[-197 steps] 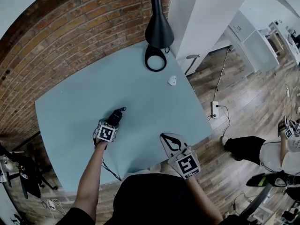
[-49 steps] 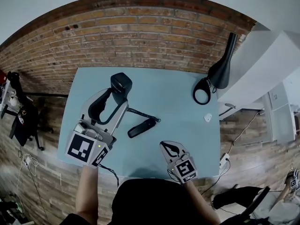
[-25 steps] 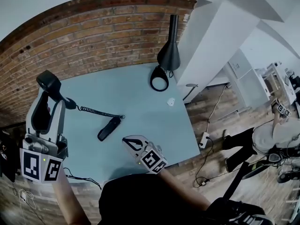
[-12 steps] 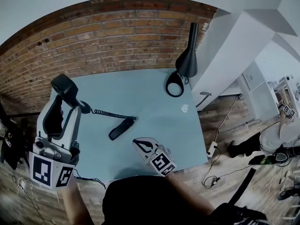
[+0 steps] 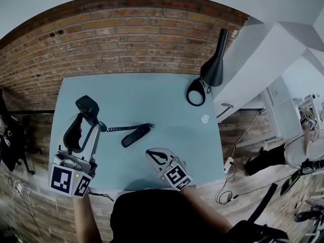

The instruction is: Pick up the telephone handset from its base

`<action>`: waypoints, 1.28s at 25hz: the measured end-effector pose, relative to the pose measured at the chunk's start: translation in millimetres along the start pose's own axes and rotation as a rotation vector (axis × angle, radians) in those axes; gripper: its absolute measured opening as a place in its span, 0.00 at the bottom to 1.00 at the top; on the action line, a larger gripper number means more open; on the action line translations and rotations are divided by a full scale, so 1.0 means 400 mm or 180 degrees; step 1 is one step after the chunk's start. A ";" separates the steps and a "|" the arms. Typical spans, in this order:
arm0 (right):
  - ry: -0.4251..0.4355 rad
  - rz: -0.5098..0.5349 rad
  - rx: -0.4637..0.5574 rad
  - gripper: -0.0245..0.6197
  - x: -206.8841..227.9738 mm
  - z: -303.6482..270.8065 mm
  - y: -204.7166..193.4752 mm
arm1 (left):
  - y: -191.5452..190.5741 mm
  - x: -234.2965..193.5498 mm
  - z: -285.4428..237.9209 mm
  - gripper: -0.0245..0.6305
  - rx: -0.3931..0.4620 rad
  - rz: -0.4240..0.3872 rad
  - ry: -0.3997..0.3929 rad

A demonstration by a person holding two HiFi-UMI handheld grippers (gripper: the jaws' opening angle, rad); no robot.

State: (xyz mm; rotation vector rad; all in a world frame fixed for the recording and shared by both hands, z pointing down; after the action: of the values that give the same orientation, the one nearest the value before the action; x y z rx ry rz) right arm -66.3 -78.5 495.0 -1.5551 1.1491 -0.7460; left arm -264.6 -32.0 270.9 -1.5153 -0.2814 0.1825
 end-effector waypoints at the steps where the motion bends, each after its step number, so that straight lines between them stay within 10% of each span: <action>1: 0.0009 0.0012 -0.0009 0.08 -0.003 -0.001 0.000 | -0.011 -0.001 0.006 0.40 0.0006 0.0022 0.0008; 32: -0.0244 0.0065 0.0419 0.08 -0.089 -0.047 0.096 | -0.383 0.073 0.113 0.40 -0.0190 0.0302 -0.0461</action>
State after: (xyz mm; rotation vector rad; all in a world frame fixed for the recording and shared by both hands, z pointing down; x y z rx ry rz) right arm -106.9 -53.0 466.8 -1.4476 1.0374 -0.7277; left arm -258.9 11.9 427.2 -1.5785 -0.3331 0.3630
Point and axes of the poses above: the fingertips, and each gripper's own axes: z backward along the fingers, x to its right, y out of its top, the point moved 5 cm from there along z, backward along the fingers, and after that the axes turned 11 degrees about -y, right-handed, at the moved point
